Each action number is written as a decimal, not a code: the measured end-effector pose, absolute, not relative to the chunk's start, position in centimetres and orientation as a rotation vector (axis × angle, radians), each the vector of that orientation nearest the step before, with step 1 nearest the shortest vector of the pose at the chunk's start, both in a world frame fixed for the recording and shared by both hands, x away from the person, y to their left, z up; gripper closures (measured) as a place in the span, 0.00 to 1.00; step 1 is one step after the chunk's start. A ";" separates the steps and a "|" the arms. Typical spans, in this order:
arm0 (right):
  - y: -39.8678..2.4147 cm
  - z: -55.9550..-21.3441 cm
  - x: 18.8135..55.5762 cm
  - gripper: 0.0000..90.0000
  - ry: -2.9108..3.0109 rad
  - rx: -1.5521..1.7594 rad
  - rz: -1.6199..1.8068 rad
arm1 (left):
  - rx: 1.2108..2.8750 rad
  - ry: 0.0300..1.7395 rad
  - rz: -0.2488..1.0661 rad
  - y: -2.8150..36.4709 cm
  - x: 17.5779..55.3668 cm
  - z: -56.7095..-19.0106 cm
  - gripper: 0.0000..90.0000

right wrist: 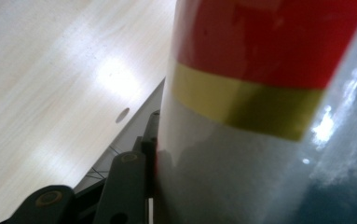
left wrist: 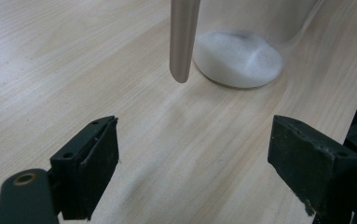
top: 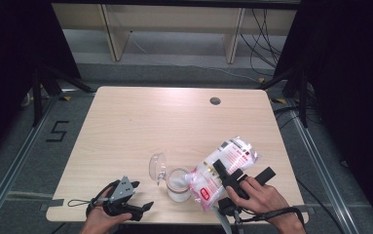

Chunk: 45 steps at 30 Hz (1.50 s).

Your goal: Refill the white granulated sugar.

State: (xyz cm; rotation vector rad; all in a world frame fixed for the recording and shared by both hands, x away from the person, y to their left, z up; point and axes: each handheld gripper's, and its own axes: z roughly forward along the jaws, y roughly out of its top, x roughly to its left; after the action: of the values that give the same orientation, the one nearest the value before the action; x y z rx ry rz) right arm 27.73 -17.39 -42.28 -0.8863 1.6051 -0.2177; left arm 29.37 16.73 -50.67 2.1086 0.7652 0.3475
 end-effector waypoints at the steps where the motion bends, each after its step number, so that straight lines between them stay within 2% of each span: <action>1: -17.4 -42.3 27.8 0.71 1.608 -0.891 -0.222 | 2.107 0.760 0.346 16.7 29.4 -50.7 0.18; 45: -16.2 -42.3 28.1 0.71 1.578 -0.921 -0.251 | 2.095 0.739 0.354 16.7 29.5 -50.6 0.18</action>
State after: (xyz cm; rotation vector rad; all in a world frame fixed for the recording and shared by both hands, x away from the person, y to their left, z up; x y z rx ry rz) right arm 28.13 -16.23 -42.26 -0.9205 1.5777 -0.2507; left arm 29.46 16.74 -50.55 2.0951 0.7392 0.3539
